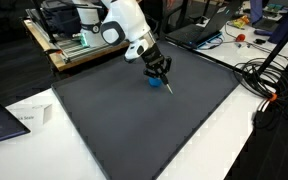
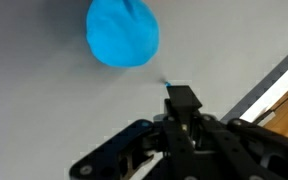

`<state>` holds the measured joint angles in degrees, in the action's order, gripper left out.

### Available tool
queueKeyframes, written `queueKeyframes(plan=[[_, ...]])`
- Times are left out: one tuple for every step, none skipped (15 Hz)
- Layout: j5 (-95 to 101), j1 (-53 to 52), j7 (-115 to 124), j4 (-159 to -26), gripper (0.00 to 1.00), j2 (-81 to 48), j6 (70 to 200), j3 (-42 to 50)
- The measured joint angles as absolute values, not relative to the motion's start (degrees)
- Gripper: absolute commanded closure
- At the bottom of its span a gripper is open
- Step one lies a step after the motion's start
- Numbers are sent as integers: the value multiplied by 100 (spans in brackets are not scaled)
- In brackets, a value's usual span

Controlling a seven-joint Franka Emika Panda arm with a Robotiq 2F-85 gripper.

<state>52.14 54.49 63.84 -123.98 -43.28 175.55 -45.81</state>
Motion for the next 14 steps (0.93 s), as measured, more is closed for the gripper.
queueKeyframes(plan=[[5214, 5454, 6384, -12376, 97, -4317, 17461, -4620], [4909, 5407, 6199, -12388, 97, -4270, 17448, -4611], [4412, 5307, 5823, -12409, 97, -4185, 17448, -4566], [3952, 5200, 5487, -12429, 97, -4087, 17448, -4534], [3497, 5085, 5152, -12444, 97, -3975, 17448, -4508], [3039, 4962, 4818, -12463, 97, -3847, 17444, -4483], [2597, 4842, 4490, -12480, 97, -3717, 17429, -4466], [2146, 4716, 4159, -12507, 97, -3572, 17414, -4445], [1693, 4571, 3837, -12536, 97, -3406, 17372, -4400], [1246, 4401, 3528, -12561, 97, -3224, 17290, -4325], [806, 4178, 3238, -12583, 97, -3015, 17177, -4190], [429, 3892, 3006, -12589, 97, -2788, 17028, -3977], [112, 3529, 2832, -12590, 97, -2544, 16861, -3669], [-119, 3108, 2711, -12593, 97, -2294, 16679, -3287]])
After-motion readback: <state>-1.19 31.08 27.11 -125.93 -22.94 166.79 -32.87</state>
